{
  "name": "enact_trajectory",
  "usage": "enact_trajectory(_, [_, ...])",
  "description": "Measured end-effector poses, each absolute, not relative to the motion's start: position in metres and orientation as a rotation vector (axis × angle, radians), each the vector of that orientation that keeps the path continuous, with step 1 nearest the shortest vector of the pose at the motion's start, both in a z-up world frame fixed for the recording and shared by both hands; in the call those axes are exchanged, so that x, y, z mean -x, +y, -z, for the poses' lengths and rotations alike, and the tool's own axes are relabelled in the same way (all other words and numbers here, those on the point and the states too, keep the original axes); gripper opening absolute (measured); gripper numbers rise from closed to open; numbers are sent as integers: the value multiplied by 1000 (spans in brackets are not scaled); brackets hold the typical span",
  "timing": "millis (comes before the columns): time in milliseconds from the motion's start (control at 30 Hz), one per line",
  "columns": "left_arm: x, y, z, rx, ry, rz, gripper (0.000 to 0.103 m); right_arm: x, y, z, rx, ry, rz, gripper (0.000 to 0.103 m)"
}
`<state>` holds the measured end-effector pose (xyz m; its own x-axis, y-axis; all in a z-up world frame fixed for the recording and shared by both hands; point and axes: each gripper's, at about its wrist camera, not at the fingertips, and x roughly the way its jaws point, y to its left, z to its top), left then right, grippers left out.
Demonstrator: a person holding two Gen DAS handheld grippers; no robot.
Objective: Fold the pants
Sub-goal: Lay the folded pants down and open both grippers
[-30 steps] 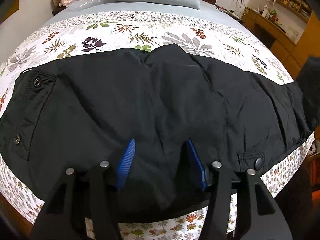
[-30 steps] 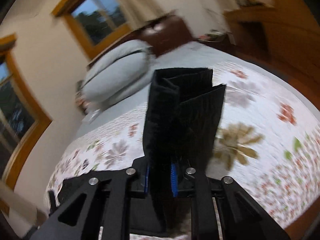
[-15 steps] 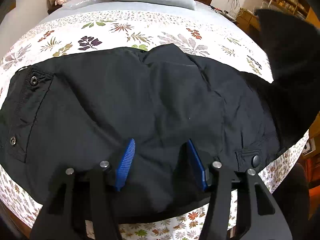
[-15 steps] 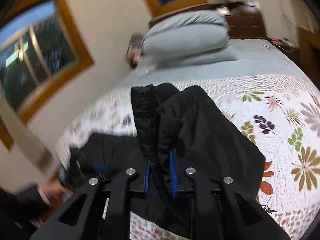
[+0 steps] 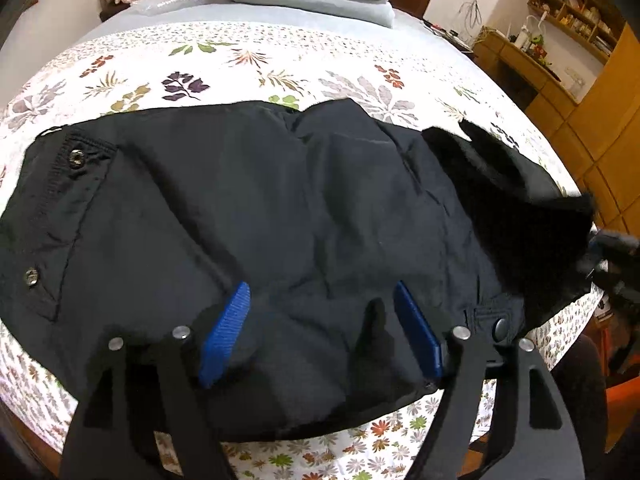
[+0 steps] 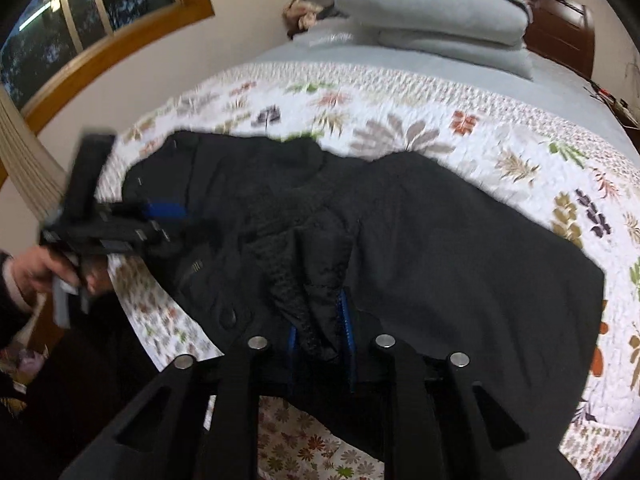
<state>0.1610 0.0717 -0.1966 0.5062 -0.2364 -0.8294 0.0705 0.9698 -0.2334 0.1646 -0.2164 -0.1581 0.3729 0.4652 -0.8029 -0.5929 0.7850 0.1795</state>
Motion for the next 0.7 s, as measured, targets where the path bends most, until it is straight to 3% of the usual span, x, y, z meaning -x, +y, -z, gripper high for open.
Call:
enact_trajectory(67, [-159, 82, 187, 204, 1012, 165, 81, -161, -213, 169, 176, 992, -677, 31])
enact_trajectory(167, [-151, 107, 171, 261, 984, 119, 83, -156, -211, 170, 175, 999, -706, 50])
enact_trajectory(233, [-143, 129, 161, 293, 961, 62, 84, -151, -211, 163, 147, 1003, -737, 68])
enact_trajectory(267, [-138, 142, 156, 315, 952, 24, 85, -148, -212, 158, 123, 1005, -760, 70])
enact_trajectory(500, [-90, 227, 150, 489, 891, -232, 90, -133, -208, 127, 79, 930, -829, 71])
enact_trajectory(700, [-77, 279, 184, 859, 835, -268, 94, -126, -194, 122, 132, 903, -837, 71])
